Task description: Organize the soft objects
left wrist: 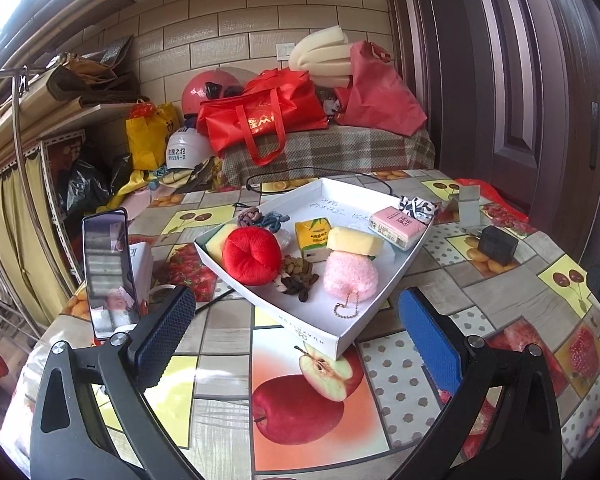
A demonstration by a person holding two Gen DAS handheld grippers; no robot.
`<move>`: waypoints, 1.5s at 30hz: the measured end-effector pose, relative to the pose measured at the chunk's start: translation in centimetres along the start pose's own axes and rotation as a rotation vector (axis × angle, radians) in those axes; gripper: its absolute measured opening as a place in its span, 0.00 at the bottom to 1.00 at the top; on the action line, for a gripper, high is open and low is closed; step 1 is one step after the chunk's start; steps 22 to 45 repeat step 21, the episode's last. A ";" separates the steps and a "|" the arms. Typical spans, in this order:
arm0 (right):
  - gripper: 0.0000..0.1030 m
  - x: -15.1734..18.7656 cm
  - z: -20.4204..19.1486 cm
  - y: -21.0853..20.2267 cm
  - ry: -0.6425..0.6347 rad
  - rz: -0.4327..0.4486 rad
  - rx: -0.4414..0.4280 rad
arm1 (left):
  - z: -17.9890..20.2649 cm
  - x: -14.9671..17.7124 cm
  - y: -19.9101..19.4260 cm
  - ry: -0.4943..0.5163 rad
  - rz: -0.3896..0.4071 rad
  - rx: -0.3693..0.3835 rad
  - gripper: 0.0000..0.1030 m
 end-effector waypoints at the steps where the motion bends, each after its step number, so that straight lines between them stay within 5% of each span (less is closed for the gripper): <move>1: 1.00 0.0 0.1 0.0 0.004 -0.001 -0.001 | 0.1 0.0 0.1 0.002 -0.007 -0.002 1.00; 11: 1.00 0.1 0.1 -0.1 0.001 0.000 0.004 | -0.1 0.3 0.9 -0.023 -0.060 -0.011 1.00; 45: 1.00 0.2 0.2 0.1 0.005 -0.005 0.004 | -0.5 0.4 1.2 -0.035 -0.058 -0.010 1.00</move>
Point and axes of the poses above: each gripper's, at about its wrist camera, not at the fingertips, and y roughly the way its jaws point, z to its right, x to its underside, the point moved 6 cm from there along y, roughly the way its jaws point, and after that the axes turned 3 degrees about z, right-handed, at the moved point
